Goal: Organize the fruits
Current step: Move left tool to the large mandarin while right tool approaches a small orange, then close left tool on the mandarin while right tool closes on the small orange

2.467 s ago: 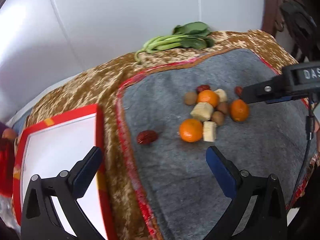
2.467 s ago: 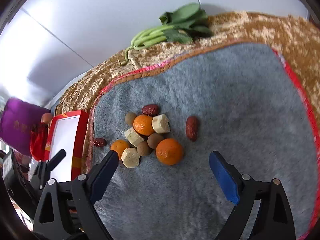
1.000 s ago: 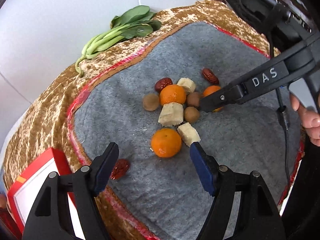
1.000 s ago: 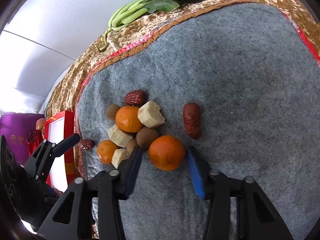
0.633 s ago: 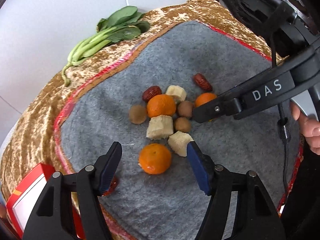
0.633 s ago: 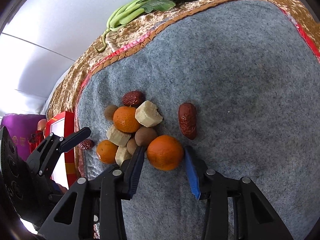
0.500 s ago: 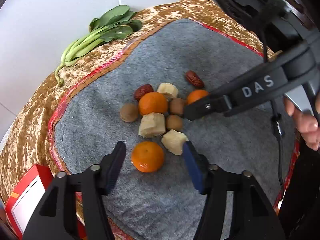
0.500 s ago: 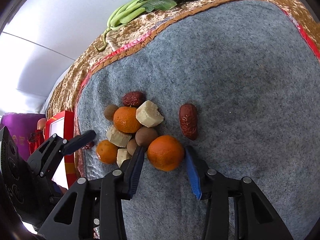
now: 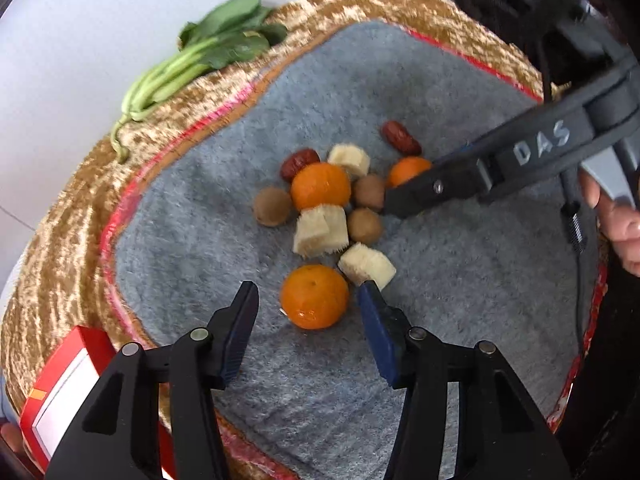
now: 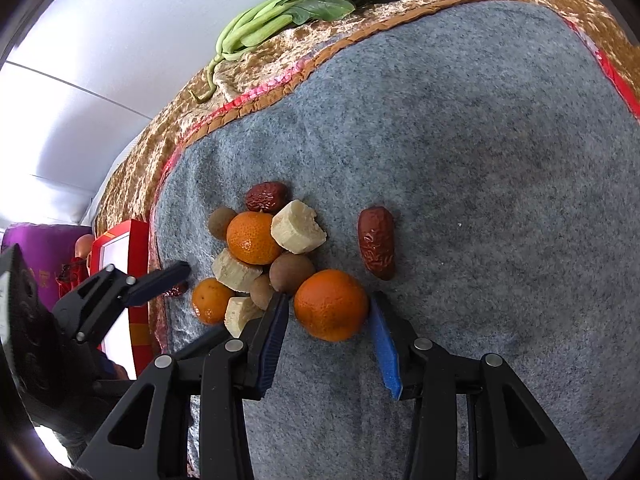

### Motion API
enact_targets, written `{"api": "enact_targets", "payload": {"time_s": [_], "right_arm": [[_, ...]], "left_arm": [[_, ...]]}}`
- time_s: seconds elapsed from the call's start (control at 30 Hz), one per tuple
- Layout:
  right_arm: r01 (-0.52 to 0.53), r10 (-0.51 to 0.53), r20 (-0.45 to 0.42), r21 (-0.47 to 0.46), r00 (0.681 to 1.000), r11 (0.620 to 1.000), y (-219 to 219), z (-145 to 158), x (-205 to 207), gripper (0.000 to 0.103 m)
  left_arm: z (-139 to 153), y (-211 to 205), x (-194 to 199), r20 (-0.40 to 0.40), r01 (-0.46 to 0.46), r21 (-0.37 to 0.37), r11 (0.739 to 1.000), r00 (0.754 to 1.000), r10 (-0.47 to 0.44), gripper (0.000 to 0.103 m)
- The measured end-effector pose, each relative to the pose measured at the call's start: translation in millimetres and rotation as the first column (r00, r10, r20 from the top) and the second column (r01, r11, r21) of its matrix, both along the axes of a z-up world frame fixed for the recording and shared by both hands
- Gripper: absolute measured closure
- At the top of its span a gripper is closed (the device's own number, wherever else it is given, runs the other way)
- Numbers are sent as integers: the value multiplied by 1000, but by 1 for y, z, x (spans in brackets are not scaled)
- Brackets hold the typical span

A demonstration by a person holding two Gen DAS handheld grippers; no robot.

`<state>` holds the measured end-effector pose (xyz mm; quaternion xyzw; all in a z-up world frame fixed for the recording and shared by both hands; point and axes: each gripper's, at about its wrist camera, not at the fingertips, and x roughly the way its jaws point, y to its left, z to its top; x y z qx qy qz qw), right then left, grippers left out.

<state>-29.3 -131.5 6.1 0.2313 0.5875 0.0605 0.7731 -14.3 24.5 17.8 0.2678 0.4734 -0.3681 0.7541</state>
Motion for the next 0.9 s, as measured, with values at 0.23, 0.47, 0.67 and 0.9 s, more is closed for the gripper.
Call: {"api": "enact_targets", "payload": {"time_s": [0.23,0.47,0.67,0.9], "right_arm": [[-18,18,1,-44,1000,999,7,1,1,61],[-23,23,3,-62,1000,998,11,3,2,67],[-34,35,22,-57,999,998,13,13,-2,67],[-91,91,128,-8,988,996,42,41,-11,67]], "left_arm": [[-12,-5,7,-14,-26,10,1000,1000,26,52],[-11,-4,7,-22,-53,-14,998,998,53,71],[1,5,-6,2,-76,-23,997,997,76,71],[47,66,-32,70,-242,-87,966,966,249,71]]}}
